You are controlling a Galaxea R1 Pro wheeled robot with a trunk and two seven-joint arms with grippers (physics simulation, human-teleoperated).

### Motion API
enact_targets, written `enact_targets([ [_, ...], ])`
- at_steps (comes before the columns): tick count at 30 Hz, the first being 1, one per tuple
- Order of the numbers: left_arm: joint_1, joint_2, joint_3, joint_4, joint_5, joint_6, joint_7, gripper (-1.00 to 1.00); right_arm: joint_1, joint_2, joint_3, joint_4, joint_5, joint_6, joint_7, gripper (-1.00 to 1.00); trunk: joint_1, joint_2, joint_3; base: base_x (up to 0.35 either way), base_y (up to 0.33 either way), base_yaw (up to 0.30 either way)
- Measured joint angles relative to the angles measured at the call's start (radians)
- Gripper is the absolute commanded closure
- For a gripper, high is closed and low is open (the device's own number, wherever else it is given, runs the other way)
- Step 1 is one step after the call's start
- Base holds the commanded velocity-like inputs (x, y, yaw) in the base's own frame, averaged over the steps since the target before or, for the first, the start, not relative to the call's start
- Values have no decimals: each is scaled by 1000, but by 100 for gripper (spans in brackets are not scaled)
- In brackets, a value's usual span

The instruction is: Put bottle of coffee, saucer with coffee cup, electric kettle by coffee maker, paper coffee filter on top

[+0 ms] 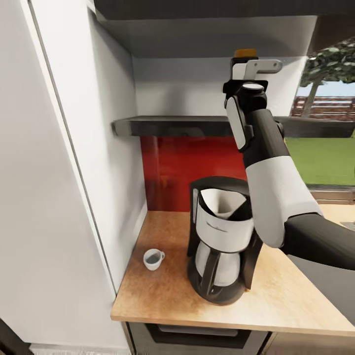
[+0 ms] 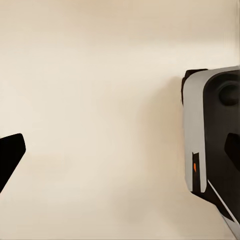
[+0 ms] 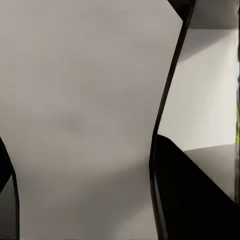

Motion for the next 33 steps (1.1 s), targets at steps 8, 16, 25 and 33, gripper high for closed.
enact_targets([
  [8,0,0,-1,0,0,1,0,-100,0,0,-1,-2,0,0,0,100,0,0,0,-234,-168,0],
  [16,0,-1,-3,0,0,2,1,-100,0,0,0,-1,0,0,0,100,0,0,0,-207,-191,0],
  [25,0,-1,-3,0,0,2,1,-100,0,0,0,-1,0,0,0,100,0,0,0,-47,-257,0],
  [33,0,0,-3,0,0,3,1,-100,-1,0,-1,1,0,1,0,100,0,0,0,-2,-269,0],
])
